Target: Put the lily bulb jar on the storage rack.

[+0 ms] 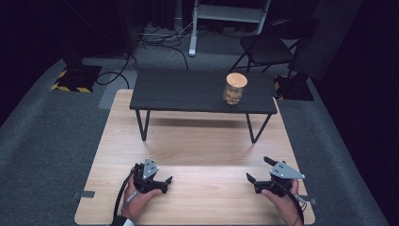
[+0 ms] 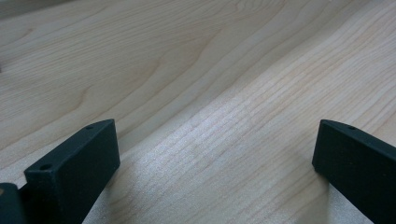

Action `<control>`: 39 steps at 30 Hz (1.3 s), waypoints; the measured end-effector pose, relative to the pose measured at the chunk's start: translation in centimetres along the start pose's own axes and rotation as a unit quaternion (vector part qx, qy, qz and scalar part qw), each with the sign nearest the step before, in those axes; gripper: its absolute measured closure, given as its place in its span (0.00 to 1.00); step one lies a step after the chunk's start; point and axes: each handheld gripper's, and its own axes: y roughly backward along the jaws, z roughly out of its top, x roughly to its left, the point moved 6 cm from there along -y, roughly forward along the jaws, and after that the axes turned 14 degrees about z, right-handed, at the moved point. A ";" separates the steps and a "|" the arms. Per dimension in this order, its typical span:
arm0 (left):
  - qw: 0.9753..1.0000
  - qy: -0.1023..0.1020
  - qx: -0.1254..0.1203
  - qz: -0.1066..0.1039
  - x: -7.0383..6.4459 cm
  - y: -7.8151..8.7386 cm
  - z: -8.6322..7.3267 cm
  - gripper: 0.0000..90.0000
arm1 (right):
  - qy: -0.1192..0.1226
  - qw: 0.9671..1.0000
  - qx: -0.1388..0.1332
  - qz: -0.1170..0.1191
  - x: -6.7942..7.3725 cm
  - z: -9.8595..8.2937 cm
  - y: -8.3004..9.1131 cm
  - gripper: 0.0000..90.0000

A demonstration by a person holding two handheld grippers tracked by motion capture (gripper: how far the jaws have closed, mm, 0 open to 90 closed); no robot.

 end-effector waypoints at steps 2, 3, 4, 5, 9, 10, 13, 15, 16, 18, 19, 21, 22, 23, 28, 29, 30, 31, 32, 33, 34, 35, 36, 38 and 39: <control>1.000 0.000 0.000 0.000 0.0 0.0 0.0 0.01 | -0.009 1.000 0.003 0.003 0.0 -0.8 0.0 0.04; 1.000 0.000 0.000 0.000 0.0 0.0 0.0 0.01 | -0.014 1.000 0.005 0.002 0.0 -1.2 -0.1 0.04; 1.000 0.000 0.000 0.000 0.0 0.0 0.0 0.01 | -0.019 1.000 0.009 0.002 0.0 -1.6 -0.2 0.04; 1.000 0.000 0.000 0.000 0.0 0.0 0.0 0.01 | -0.024 1.000 0.011 0.005 -0.1 -2.0 -0.3 0.04; 1.000 0.000 0.000 0.000 0.0 0.0 0.0 0.01 | -0.033 0.999 0.024 0.006 0.0 -3.3 -0.8 0.04; 1.000 0.000 0.000 0.000 0.0 0.0 0.0 0.01 | -0.037 0.999 0.026 0.008 -0.1 -3.6 -0.9 0.04; 1.000 0.000 0.000 0.000 0.0 0.0 0.0 0.01 | -0.035 0.998 0.043 0.007 -0.1 -4.2 -1.4 0.04; 1.000 0.000 0.000 0.000 0.0 0.0 0.0 0.01 | -0.041 0.998 0.046 0.009 -0.1 -4.6 -1.6 0.04; 1.000 0.000 0.000 0.000 0.0 0.0 0.0 0.01 | -0.043 0.998 0.047 0.010 -0.2 -4.8 -1.7 0.04; 1.000 0.000 0.000 0.000 0.0 0.0 0.0 0.01 | -0.045 0.998 0.045 0.010 -0.2 -5.1 -1.7 0.04; 1.000 0.000 0.000 0.000 0.0 0.0 0.0 0.01 | -0.045 0.998 0.045 0.008 -0.2 -5.1 -1.7 0.05; 1.000 0.000 0.000 0.000 0.0 0.0 0.0 0.01 | -0.049 0.998 0.045 0.011 -0.3 -5.1 -1.7 0.05; 1.000 0.000 0.000 0.000 0.0 0.0 0.0 0.01 | -0.051 0.998 0.046 0.012 -0.3 -5.1 -1.7 0.05; 1.000 0.000 0.000 0.000 0.0 0.0 0.0 0.01 | -0.055 0.997 0.047 0.014 -0.4 -5.0 -1.7 0.05; 1.000 0.000 0.000 0.000 0.0 0.0 0.0 0.01 | -0.069 0.996 0.049 0.023 -0.9 -5.0 -1.7 0.04; 1.000 0.000 0.000 0.000 0.0 0.0 0.0 0.01 | -0.068 0.996 0.050 0.025 -0.9 -5.0 -1.7 0.04; 1.000 0.000 0.000 0.000 0.0 0.0 0.0 0.01 | -0.068 0.996 0.050 0.025 -0.9 -5.0 -1.7 0.04; 1.000 0.000 0.000 0.000 0.0 0.0 0.0 0.01 | -0.068 0.996 0.050 0.025 -0.9 -5.0 -1.7 0.04; 1.000 0.000 0.000 0.000 0.0 0.0 0.0 0.01 | -0.068 0.996 0.050 0.025 -0.9 -5.0 -1.7 0.04; 1.000 0.000 0.000 0.000 0.0 0.0 0.0 0.01 | -0.067 0.996 0.050 0.025 -0.9 -5.0 -1.7 0.04; 1.000 0.000 0.000 0.000 0.0 0.0 0.0 0.01 | -0.067 0.996 0.050 0.025 -0.9 -5.0 -1.7 0.04; 1.000 0.000 0.000 0.000 0.0 0.0 0.0 0.01 | -0.067 0.996 0.050 0.025 -0.9 -5.0 -1.7 0.04; 1.000 0.000 0.000 0.001 0.0 0.0 0.0 0.01 | -0.066 0.996 0.050 0.025 -0.9 -5.0 -1.7 0.04; 1.000 0.000 0.000 0.001 0.0 0.0 0.0 0.01 | -0.066 0.996 0.050 0.025 -0.9 -5.0 -1.7 0.04; 1.000 0.000 0.000 0.001 0.0 0.0 0.0 0.01 | -0.066 0.996 0.050 0.026 -0.9 -5.0 -1.7 0.03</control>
